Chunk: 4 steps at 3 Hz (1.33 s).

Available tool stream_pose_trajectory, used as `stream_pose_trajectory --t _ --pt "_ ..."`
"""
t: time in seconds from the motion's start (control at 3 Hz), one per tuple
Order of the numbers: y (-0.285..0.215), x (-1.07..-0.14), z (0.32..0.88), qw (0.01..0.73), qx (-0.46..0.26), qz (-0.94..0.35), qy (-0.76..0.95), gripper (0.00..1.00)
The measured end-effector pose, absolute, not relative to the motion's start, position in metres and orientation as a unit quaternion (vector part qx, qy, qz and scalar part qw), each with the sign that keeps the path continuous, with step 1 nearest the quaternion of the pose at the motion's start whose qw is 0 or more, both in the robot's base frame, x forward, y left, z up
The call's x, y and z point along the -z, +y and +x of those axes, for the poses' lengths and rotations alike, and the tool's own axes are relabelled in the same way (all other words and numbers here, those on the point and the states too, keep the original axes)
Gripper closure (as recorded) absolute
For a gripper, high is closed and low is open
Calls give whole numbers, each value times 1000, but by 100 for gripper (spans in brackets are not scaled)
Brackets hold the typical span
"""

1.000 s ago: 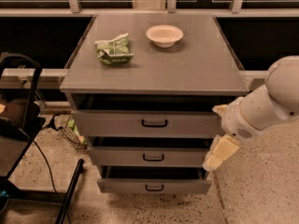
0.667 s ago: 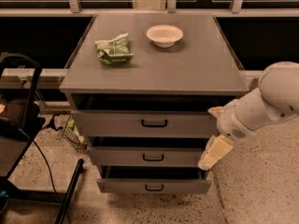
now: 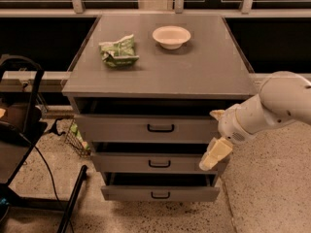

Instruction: Open top drawer

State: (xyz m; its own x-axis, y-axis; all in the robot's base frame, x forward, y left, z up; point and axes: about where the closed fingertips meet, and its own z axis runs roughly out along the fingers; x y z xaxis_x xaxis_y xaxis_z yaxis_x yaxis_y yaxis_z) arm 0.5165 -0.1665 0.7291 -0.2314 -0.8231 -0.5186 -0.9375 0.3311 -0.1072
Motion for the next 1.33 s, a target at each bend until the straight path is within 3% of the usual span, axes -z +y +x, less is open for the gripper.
stream_pose_trajectory --t 0.67,1.33 --pt "-160 -710 554 263 -93 -587 760 0" --pt "-150 -689 573 220 -55 -633 740 0"
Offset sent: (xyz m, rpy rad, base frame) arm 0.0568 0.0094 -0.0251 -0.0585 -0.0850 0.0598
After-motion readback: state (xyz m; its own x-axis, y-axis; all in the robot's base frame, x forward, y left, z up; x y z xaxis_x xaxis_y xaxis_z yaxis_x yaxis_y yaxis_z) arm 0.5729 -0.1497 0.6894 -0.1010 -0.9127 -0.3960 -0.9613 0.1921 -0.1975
